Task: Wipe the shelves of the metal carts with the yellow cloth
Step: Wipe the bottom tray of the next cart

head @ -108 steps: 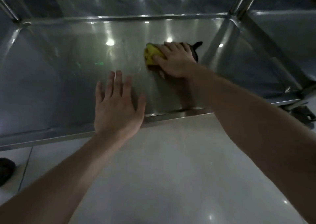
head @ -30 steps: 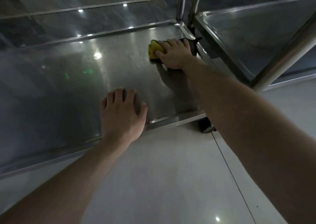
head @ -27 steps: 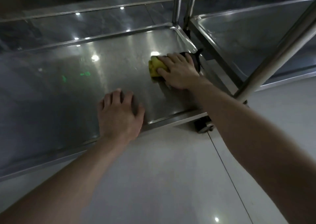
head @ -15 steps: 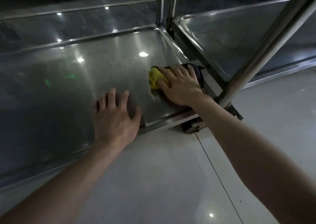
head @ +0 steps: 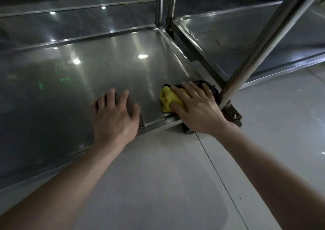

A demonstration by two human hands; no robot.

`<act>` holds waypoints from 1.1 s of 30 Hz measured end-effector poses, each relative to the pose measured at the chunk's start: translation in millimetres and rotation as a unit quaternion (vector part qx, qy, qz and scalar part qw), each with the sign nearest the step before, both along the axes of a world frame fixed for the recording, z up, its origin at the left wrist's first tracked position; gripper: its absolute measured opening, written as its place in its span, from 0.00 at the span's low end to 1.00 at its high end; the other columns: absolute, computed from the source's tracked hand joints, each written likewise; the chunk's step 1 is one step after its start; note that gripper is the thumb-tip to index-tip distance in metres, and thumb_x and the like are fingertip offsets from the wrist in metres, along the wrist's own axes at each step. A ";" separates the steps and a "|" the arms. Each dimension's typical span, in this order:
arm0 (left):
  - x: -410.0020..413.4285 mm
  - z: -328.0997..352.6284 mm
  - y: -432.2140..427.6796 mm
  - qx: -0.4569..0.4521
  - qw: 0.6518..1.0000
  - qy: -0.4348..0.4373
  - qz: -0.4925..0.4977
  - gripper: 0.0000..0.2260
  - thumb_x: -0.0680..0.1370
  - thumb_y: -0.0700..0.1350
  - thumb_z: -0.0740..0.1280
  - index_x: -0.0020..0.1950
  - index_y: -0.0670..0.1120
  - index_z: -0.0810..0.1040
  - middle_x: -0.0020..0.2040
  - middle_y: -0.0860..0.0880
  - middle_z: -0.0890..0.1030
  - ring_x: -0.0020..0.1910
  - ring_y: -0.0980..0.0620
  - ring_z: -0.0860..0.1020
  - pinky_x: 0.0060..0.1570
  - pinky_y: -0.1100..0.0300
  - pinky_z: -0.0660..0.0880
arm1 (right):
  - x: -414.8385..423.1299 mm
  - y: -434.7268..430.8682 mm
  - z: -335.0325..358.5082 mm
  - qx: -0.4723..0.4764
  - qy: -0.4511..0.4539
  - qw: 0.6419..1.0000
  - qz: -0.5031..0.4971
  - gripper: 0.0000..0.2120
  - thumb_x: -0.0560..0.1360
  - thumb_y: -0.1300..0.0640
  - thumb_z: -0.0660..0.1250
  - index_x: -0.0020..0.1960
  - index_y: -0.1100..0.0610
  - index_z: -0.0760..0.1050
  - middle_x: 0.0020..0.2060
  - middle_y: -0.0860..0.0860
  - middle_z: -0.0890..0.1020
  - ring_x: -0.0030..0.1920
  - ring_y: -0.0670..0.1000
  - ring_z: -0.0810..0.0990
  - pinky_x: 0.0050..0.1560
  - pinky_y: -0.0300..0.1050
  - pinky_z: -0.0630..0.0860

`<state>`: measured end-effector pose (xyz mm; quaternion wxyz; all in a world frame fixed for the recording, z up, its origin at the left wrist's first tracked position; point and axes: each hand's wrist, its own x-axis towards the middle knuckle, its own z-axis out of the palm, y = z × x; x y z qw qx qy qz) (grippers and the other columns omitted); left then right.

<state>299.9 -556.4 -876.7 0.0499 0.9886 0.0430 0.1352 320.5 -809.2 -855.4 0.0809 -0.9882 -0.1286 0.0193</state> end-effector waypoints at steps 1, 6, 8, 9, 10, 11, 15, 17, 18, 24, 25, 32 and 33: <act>-0.1 0.2 -0.1 -0.001 1.000 -0.003 -0.002 0.28 0.82 0.62 0.53 0.75 0.50 0.76 0.74 0.40 0.74 0.71 0.35 0.71 0.73 0.37 0.65 | -13.1 -4.7 0.4 -0.009 0.003 1.000 0.002 0.33 0.84 0.30 0.43 0.86 0.39 0.51 0.85 0.49 0.59 0.86 0.54 0.52 0.84 0.63 0.43; 0.4 -0.8 0.9 0.017 1.000 0.011 -0.006 0.28 0.83 0.61 0.54 0.77 0.50 0.75 0.75 0.39 0.73 0.74 0.34 0.71 0.74 0.36 0.65 | 72.0 31.1 5.7 -0.020 0.044 0.999 -0.013 0.33 0.84 0.30 0.45 0.86 0.38 0.49 0.86 0.50 0.56 0.86 0.54 0.48 0.84 0.64 0.38; 1.3 -0.3 2.0 0.021 1.000 0.018 -0.005 0.28 0.83 0.61 0.53 0.77 0.50 0.74 0.76 0.39 0.72 0.74 0.35 0.70 0.75 0.37 0.64 | 147.3 56.4 9.0 -0.016 0.059 0.998 -0.026 0.34 0.83 0.31 0.47 0.86 0.39 0.50 0.86 0.52 0.56 0.86 0.56 0.49 0.83 0.65 0.37; 0.9 0.5 1.8 0.023 1.000 0.019 -0.004 0.28 0.83 0.61 0.52 0.78 0.50 0.73 0.76 0.40 0.72 0.74 0.35 0.70 0.75 0.37 0.64 | 179.8 69.0 12.8 -0.015 0.065 0.997 -0.037 0.34 0.82 0.31 0.47 0.86 0.40 0.51 0.86 0.53 0.55 0.86 0.57 0.49 0.82 0.66 0.37; 0.4 1.1 1.1 0.026 0.999 0.021 -0.002 0.28 0.83 0.61 0.52 0.78 0.50 0.73 0.76 0.40 0.72 0.74 0.35 0.70 0.75 0.38 0.64 | 204.8 81.3 16.8 -0.018 0.073 0.996 -0.047 0.35 0.82 0.32 0.47 0.87 0.42 0.50 0.87 0.55 0.53 0.86 0.58 0.48 0.82 0.67 0.36; -0.1 1.2 1.0 0.027 0.999 0.025 0.003 0.28 0.83 0.61 0.52 0.78 0.51 0.73 0.76 0.40 0.72 0.74 0.36 0.70 0.75 0.38 0.64 | 220.9 92.7 19.1 -0.024 0.086 0.994 -0.060 0.35 0.83 0.32 0.46 0.87 0.43 0.48 0.87 0.56 0.51 0.86 0.59 0.47 0.82 0.68 0.36; -1.2 1.7 1.1 0.024 0.999 0.021 0.004 0.28 0.83 0.61 0.52 0.78 0.51 0.73 0.76 0.40 0.73 0.73 0.36 0.70 0.74 0.39 0.65 | 200.0 108.7 26.1 -0.030 0.095 0.991 -0.086 0.35 0.84 0.35 0.45 0.88 0.47 0.45 0.87 0.58 0.49 0.86 0.62 0.47 0.82 0.69 0.40; -2.6 1.0 0.3 0.022 1.000 0.007 0.001 0.26 0.83 0.59 0.54 0.77 0.50 0.74 0.75 0.39 0.73 0.72 0.35 0.71 0.73 0.38 0.66 | 158.9 96.1 30.4 -0.043 0.081 0.992 -0.089 0.34 0.85 0.37 0.45 0.88 0.48 0.48 0.85 0.58 0.56 0.84 0.63 0.53 0.81 0.67 0.49; -1.9 0.2 -0.3 0.018 1.000 0.003 0.002 0.26 0.83 0.58 0.54 0.76 0.50 0.74 0.74 0.39 0.74 0.72 0.35 0.71 0.73 0.37 0.66 | 134.1 87.3 32.1 -0.063 0.074 0.991 -0.094 0.34 0.85 0.37 0.45 0.87 0.49 0.50 0.84 0.59 0.60 0.83 0.63 0.57 0.79 0.67 0.54; -1.0 3.9 -0.9 -0.004 1.000 0.020 0.001 0.27 0.82 0.59 0.52 0.76 0.50 0.76 0.74 0.40 0.74 0.72 0.35 0.71 0.72 0.38 0.66 | 6.7 44.2 22.2 -0.095 -0.015 0.987 -0.129 0.41 0.82 0.25 0.46 0.81 0.54 0.64 0.78 0.60 0.68 0.78 0.64 0.66 0.74 0.65 0.65; -0.5 7.3 -0.7 -0.009 0.999 0.035 -0.001 0.29 0.81 0.61 0.50 0.77 0.51 0.75 0.75 0.40 0.73 0.73 0.35 0.70 0.73 0.38 0.65 | 7.4 40.0 20.6 -0.051 -0.014 0.993 -0.102 0.40 0.83 0.26 0.48 0.84 0.52 0.60 0.82 0.58 0.63 0.81 0.63 0.61 0.79 0.65 0.60; -10.4 17.0 52.8 -0.034 0.998 0.004 -0.055 0.27 0.81 0.56 0.56 0.74 0.45 0.78 0.73 0.39 0.78 0.70 0.35 0.76 0.73 0.40 0.69 | 60.2 105.0 -10.1 0.036 -0.033 0.998 -0.029 0.31 0.88 0.40 0.46 0.88 0.47 0.45 0.87 0.57 0.52 0.86 0.59 0.49 0.85 0.59 0.46; -16.5 15.4 65.2 -0.024 0.999 -0.013 -0.039 0.24 0.81 0.54 0.57 0.71 0.44 0.80 0.71 0.38 0.79 0.69 0.34 0.77 0.72 0.39 0.71 | 65.6 134.1 -10.7 0.045 -0.030 0.998 -0.017 0.31 0.88 0.40 0.46 0.88 0.47 0.45 0.86 0.58 0.52 0.86 0.60 0.49 0.84 0.60 0.47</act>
